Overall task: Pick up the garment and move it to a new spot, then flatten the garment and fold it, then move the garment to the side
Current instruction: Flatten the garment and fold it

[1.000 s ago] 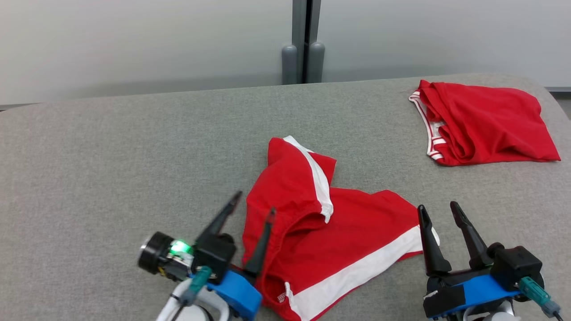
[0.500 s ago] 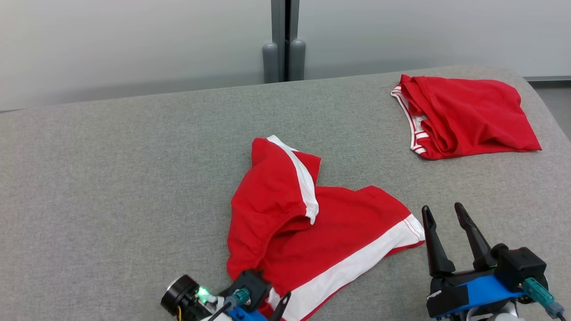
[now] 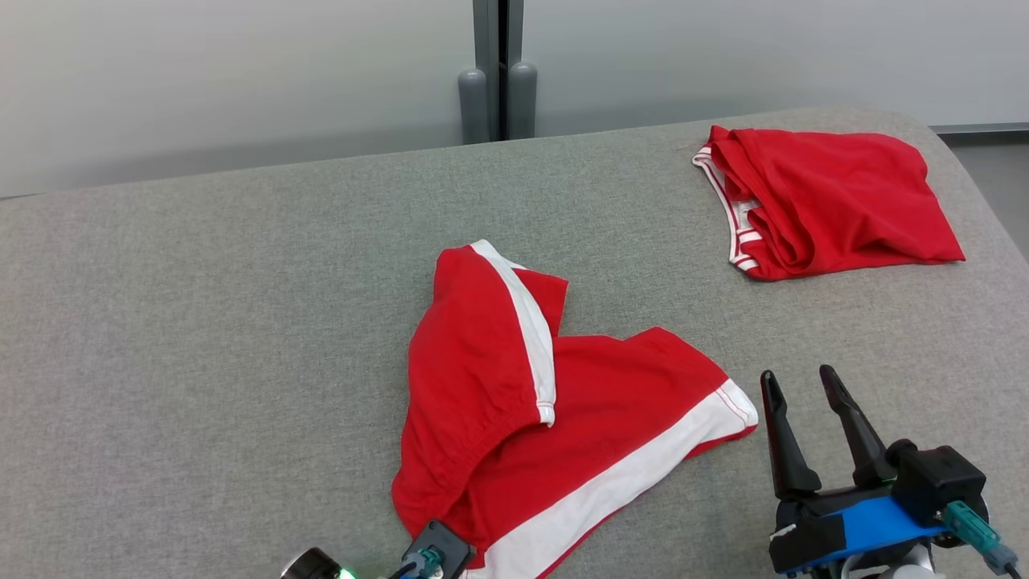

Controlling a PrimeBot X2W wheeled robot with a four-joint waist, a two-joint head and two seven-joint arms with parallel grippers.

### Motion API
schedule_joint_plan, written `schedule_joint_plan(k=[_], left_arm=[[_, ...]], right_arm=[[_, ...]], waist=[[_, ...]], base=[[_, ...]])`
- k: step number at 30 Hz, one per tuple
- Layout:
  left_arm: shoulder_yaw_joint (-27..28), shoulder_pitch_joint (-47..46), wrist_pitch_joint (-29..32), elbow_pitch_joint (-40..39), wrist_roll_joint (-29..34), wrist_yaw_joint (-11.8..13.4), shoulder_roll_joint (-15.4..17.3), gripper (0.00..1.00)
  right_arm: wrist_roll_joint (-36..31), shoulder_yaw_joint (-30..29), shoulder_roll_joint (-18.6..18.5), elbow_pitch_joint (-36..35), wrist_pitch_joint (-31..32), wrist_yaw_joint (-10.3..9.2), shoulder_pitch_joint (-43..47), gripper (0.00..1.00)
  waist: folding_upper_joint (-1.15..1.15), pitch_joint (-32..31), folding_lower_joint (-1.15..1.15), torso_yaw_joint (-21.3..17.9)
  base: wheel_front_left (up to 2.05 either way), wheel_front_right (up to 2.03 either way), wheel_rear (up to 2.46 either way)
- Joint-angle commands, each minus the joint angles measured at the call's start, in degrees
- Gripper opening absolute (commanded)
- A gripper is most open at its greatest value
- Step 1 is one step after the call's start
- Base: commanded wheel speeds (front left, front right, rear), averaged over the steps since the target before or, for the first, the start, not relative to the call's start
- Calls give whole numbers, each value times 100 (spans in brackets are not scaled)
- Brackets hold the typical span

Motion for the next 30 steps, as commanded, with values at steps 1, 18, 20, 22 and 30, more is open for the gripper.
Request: schedule_joint_plan(k=[1,18,20,22,30], left_arm=[[55,65,-64,87,-43,41,-13,36],[1080,274,-1944,534,-507,699,-95,0],[1101,330,-2109,647,-578,657,-147,0],[1183,304,-2519,692,-617,667,-250,79],[1487,117,-4108,906,-590,780,-476,100]], right_arm=[[-2,-23,-4,8,-30,1,6,100],[-97,-135,-5,98,-29,1,119,100],[-104,-124,-5,133,-29,1,109,100],[-93,-92,-5,165,-29,1,87,100],[-45,-125,-14,222,-29,1,115,100]], waist=[[-1,-3,0,5],[-1,-116,0,580],[-1,-130,0,627],[-1,-147,0,657],[-1,-284,0,740]], base=[[0,0,0],[0,0,0],[0,0,0],[0,0,0],[0,0,0]])
